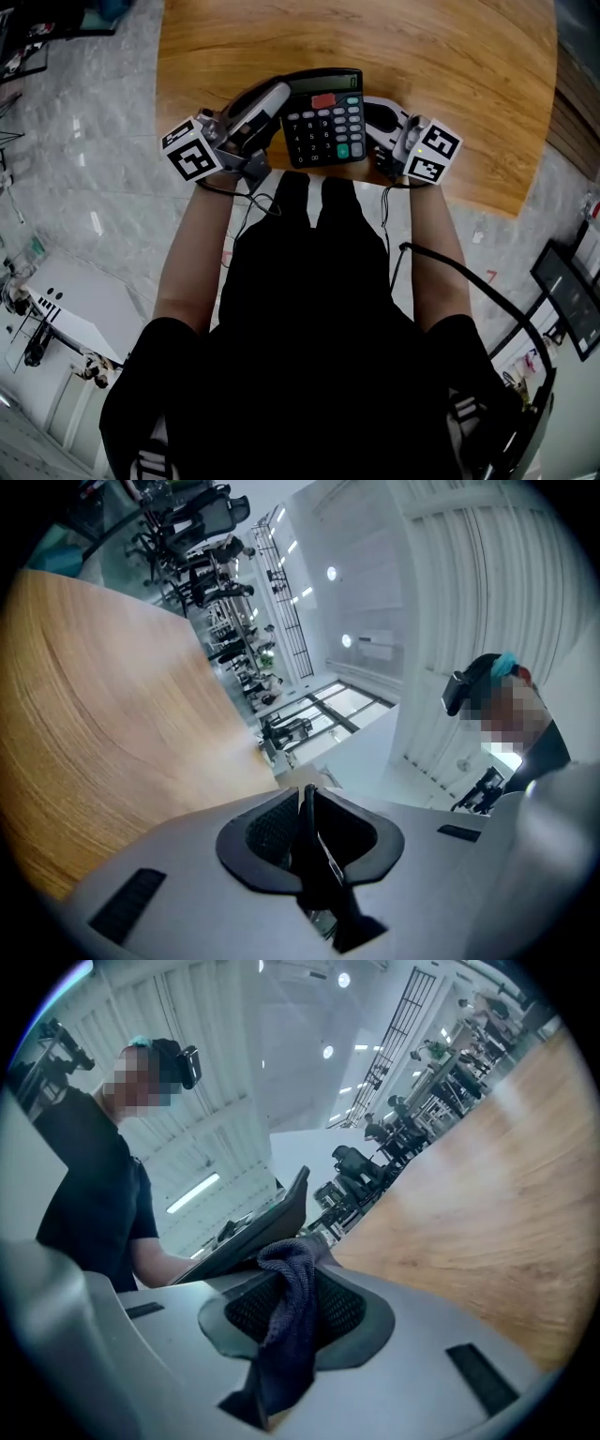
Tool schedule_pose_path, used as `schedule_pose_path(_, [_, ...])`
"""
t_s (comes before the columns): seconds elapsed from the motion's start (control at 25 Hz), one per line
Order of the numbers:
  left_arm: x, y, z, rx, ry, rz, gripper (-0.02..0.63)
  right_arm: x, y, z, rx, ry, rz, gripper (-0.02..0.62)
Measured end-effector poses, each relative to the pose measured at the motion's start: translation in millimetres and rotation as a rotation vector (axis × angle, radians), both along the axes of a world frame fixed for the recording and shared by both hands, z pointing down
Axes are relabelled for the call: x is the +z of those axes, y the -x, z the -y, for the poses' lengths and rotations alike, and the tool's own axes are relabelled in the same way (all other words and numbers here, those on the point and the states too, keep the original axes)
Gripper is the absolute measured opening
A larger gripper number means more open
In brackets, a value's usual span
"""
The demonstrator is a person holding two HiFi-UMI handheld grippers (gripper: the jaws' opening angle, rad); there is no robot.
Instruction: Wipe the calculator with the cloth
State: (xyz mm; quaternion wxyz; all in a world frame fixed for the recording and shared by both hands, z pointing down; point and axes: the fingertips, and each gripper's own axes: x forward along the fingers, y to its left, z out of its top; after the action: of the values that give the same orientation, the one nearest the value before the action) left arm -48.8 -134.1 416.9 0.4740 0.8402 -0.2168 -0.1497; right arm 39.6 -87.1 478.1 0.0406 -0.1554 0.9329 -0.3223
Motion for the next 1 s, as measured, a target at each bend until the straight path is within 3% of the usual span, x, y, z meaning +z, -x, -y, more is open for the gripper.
schedule_pose_path(0.16, [-3.8,-2.6,0.3,-0.001,-0.008,0.002,0.061,-2.3,-0.3,8.4,0.029,0.033,0.039,0.092])
schedule_pose_path(0.48, [-1.7,1.4,30.0,-0.025,-0.017,0.034,0.061,0.5,9.9,2.7,-0.073,0.074,0.051,0.092])
schedule_pose_path(0.88, [-4.1,-8.9,20.3,0.009,-0.002,-0.025,0.061,1.3,-10.3,27.2,0.049,0.099,0.121,0.092])
schedule_pose_path(1.0, [-6.4,-7.3,22.0,-0.001,-0.008,-0.021,0.061,-2.6,-14.0,24.4,0.041,0.105,0.145,0.092])
